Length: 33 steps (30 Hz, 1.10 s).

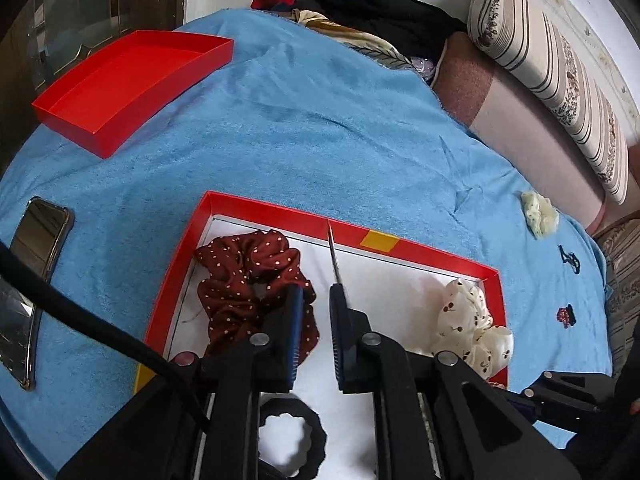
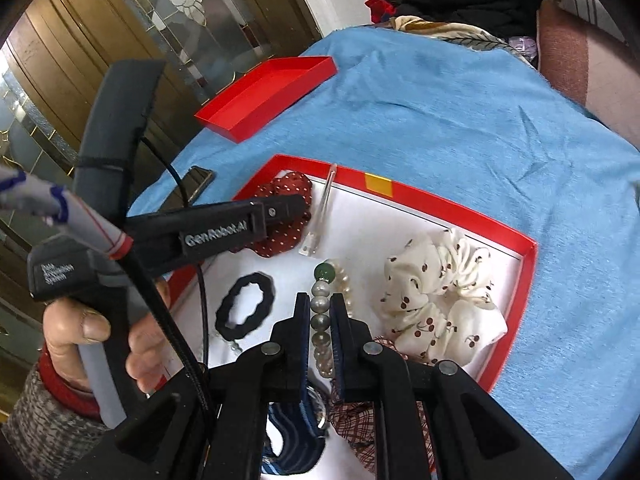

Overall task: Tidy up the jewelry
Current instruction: 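Place the hair clip and pearl bracelet on the white tray, opening both grippers, then move both tools back toward the red bead bracelet and black hair tie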

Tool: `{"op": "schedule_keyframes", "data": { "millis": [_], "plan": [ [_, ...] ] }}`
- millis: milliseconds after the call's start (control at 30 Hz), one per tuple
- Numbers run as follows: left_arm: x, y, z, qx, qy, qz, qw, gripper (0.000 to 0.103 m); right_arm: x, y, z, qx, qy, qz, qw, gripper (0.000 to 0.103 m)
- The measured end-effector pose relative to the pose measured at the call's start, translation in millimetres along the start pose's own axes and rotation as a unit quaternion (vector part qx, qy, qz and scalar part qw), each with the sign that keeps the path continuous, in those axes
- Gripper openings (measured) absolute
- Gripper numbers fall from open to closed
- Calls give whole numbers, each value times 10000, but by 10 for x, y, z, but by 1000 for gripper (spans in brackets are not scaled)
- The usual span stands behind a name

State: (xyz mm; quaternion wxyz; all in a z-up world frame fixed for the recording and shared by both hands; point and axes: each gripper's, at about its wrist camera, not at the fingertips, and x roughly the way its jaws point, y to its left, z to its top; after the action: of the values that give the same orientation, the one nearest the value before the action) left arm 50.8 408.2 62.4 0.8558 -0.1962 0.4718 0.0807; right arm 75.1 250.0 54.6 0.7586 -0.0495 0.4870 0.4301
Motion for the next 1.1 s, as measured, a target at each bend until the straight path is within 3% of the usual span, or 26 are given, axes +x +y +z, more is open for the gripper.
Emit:
{"op": "schedule_keyframes", "data": {
  "millis": [167, 300, 500, 767, 900, 1100],
  "plan": [
    [-156, -27, 7, -35, -138, -44, 9999, 20, -119, 9, -43, -53, -16, 181, 9998, 12],
    [-424, -6, 12, -148, -406, -63, 9990, 31, -144, 140, -25, -168, 70, 490, 9986, 13],
    [-844, 161, -39, -316, -758, 132, 9965, 34, -213, 311, 74, -261, -45, 574, 9980, 15],
    [-1195, 197, -269, -293, -983, 551, 9932, 44, -688, 16, -98, -21, -336, 80, 9994, 25],
    [-1319, 56, -487, -210, -1067, 627, 9921, 53, -927, -234, -350, 201, -384, -284, 9987, 26],
    [-1307, -184, -755, -84, -893, 688, 9936, 54, -1339, -603, -824, 560, -531, -720, 9944, 29]
  ]
}}
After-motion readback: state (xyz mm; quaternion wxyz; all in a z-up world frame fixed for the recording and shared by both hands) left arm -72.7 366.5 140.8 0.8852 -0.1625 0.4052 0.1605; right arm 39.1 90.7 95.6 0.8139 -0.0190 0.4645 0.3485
